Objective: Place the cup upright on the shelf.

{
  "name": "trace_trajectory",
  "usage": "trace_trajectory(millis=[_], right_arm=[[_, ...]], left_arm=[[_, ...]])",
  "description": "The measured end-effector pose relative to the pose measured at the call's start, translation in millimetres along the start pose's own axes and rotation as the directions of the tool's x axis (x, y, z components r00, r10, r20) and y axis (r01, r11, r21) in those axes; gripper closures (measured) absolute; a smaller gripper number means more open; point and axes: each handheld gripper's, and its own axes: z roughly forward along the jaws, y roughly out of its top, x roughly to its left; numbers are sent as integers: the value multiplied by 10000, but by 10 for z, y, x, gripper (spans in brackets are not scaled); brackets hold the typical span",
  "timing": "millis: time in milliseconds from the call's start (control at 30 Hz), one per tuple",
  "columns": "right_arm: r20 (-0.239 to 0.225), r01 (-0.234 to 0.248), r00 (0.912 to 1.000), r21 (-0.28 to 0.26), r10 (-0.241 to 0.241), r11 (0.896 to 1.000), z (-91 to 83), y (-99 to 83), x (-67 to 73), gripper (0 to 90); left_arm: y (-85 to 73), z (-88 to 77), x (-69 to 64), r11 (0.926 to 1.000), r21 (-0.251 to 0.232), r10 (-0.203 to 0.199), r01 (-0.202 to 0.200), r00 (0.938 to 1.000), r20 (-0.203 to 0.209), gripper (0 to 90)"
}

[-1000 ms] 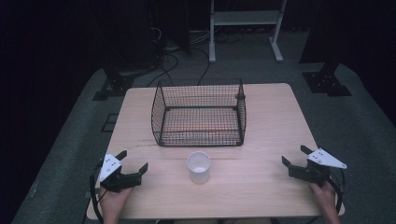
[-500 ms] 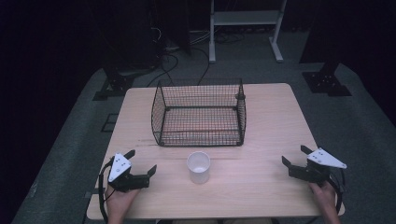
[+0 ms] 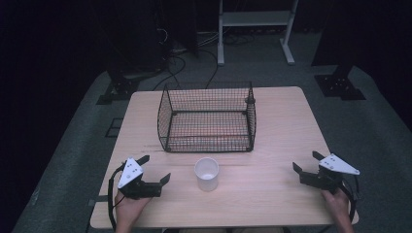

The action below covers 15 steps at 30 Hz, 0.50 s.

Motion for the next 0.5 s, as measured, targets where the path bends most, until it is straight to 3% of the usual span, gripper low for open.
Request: trace_trajectory(millis=[500], right_arm=[[0, 44, 10000, 28, -44, 10000, 2, 1, 5, 131]], left_arm=[[150, 18, -135, 9981, -21, 617, -617, 9943, 875, 24]])
